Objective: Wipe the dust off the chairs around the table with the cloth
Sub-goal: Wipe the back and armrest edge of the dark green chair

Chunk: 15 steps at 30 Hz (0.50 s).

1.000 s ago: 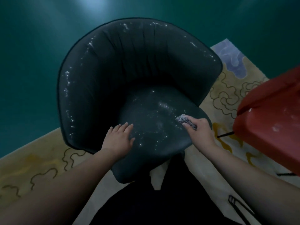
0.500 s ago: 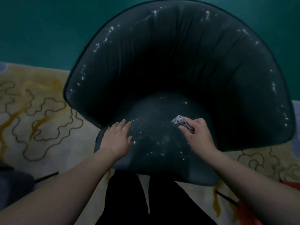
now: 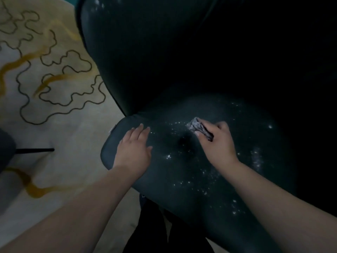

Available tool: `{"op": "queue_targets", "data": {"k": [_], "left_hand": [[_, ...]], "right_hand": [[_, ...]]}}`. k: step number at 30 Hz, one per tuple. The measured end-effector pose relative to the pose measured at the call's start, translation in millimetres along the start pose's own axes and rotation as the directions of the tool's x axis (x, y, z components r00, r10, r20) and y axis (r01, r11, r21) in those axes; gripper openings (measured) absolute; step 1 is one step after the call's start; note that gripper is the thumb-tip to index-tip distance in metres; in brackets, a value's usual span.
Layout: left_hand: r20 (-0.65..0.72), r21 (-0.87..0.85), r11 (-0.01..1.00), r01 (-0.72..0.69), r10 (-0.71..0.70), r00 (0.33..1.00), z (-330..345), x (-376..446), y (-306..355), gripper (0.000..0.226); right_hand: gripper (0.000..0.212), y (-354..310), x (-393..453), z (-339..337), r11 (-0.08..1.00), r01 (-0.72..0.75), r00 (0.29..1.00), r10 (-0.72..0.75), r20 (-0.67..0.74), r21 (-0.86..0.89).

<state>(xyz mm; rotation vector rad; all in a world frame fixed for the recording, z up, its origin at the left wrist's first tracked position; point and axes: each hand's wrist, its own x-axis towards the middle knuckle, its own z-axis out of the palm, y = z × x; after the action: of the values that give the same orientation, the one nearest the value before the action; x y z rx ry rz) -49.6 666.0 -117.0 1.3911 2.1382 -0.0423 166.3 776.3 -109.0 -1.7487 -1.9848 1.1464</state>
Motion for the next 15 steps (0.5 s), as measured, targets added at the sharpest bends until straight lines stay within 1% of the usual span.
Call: {"op": "queue_targets", "data": {"k": [4,6,8,9,10,12,13,14,15], "left_hand": [[-0.080,-0.020,0.998,0.057,-0.058,0.995,27.3,10.6,-27.8,0.064],[-0.108,-0.035,0.997,0.070,-0.073,0.991,37.6,13.8,-38.5,0.065],[-0.129,-0.050,0.996,0.069,-0.075,0.989,45.8,15.4,-44.0,0.065],[-0.139,-0.051,0.996,0.068,-0.074,0.988,49.3,15.3,-44.8,0.065],[-0.153,-0.053,0.997,0.065,-0.072,0.986,52.2,14.6,-45.2,0.065],[-0.184,-0.068,0.996,0.058,-0.070,0.980,55.6,13.0,-44.6,0.065],[-0.190,-0.075,0.995,0.058,-0.071,0.979,56.1,12.7,-44.2,0.065],[-0.193,-0.080,0.995,0.058,-0.073,0.979,56.5,12.6,-44.2,0.065],[-0.194,-0.084,0.995,0.058,-0.073,0.978,57.0,12.8,-44.2,0.065]], "right_hand": [[0.040,8.9,39.6,44.5,0.988,0.120,0.983,-0.132,-0.124,-0.102],[0.040,10.5,57.8,62.9,0.980,0.134,0.967,-0.161,-0.195,-0.148],[0.042,8.7,65.4,77.7,0.975,0.134,0.956,-0.174,-0.237,-0.175],[0.043,8.2,62.6,83.5,0.968,0.156,0.950,-0.201,-0.237,-0.197],[0.044,9.8,55.2,88.7,0.950,0.209,0.942,-0.259,-0.214,-0.232],[0.047,18.9,31.6,94.6,0.884,0.364,0.906,-0.409,-0.109,-0.295],[0.049,25.0,20.3,94.2,0.853,0.424,0.886,-0.460,-0.057,-0.305],[0.052,30.7,15.0,91.7,0.836,0.452,0.874,-0.484,-0.030,-0.310],[0.054,33.9,17.1,88.6,0.833,0.455,0.872,-0.489,-0.035,-0.315]]}}
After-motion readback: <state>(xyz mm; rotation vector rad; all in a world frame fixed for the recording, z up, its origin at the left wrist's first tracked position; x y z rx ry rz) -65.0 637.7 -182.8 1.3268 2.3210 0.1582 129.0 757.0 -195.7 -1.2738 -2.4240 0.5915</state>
